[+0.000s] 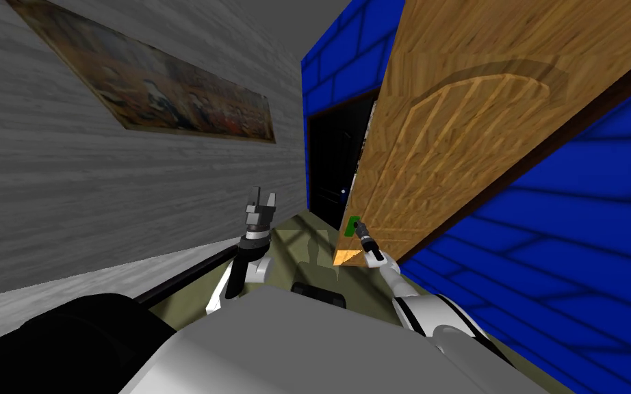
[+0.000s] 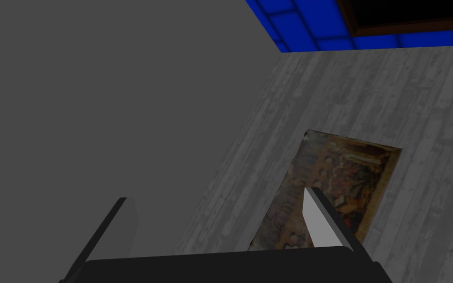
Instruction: Pull the door open
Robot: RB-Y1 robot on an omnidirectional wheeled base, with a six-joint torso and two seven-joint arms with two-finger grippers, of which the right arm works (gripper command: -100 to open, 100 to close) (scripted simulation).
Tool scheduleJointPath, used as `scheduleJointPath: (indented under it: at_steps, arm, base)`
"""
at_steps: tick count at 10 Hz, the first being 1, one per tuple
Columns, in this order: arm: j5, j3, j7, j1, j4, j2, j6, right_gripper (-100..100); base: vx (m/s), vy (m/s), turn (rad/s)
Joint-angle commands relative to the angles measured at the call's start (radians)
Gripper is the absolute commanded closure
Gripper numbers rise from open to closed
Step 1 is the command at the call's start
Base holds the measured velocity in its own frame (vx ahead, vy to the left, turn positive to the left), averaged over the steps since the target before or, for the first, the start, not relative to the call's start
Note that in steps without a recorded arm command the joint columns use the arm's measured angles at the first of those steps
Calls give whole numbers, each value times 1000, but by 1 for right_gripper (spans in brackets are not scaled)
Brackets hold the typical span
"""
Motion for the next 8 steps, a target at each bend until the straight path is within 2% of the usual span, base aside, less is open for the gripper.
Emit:
scheduleJointPath:
  at_steps: [1,3,4,5,8]
  arm:
    - [7,19,-16,5,-15,0,2,100]
    - [13,35,-30,5,-18,-2,-2,100]
    - [10,29,-28,0,-11,-7,-2,100]
    - [19,51,-46,2,-15,-9,-8,100]
    - [29,78,-68,2,-22,-12,-18,100]
  base:
    - [-119,-97,61]
    - [-138,-105,67]
    - [-56,-43,23]
    - [-117,-79,35]
    - [-146,-116,47]
